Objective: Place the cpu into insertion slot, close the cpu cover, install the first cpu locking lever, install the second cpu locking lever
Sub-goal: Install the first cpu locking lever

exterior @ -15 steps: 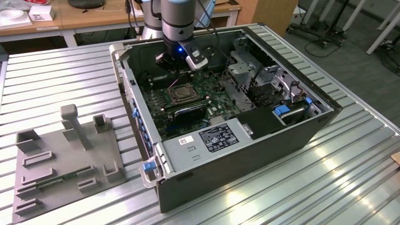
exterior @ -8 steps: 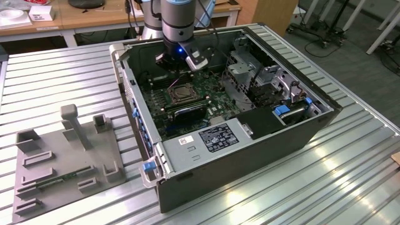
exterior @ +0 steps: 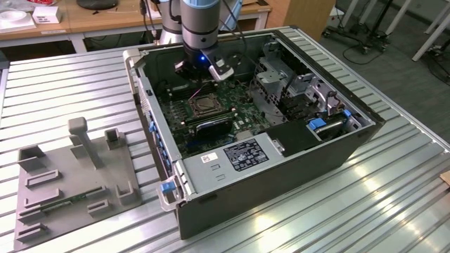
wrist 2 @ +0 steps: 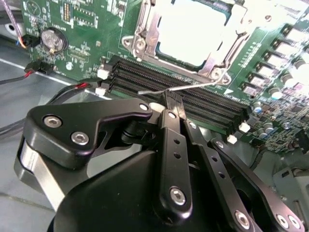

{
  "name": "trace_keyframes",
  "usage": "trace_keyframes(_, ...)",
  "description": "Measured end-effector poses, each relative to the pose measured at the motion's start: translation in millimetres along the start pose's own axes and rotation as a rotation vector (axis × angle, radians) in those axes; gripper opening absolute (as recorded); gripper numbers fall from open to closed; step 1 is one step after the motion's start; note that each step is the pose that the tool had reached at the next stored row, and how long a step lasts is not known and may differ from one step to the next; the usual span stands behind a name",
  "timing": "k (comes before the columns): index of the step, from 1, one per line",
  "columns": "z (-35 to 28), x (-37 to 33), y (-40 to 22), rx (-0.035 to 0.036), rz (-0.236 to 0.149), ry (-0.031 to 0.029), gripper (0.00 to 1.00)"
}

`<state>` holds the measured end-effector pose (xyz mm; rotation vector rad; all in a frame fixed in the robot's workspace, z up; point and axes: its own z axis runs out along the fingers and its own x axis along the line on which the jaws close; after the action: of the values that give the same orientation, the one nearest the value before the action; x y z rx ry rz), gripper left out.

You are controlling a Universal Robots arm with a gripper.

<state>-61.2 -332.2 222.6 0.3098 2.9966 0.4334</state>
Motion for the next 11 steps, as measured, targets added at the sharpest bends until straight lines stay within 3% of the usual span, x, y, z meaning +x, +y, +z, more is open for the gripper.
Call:
trace_keyframes(2,0.1,0.7,-0.5,-0.0092,0.0,-0.0016,0.11)
trace_keyframes(11,-0.1,2.4,-4.0,-0.0111,-0.001,-0.0051,0.11)
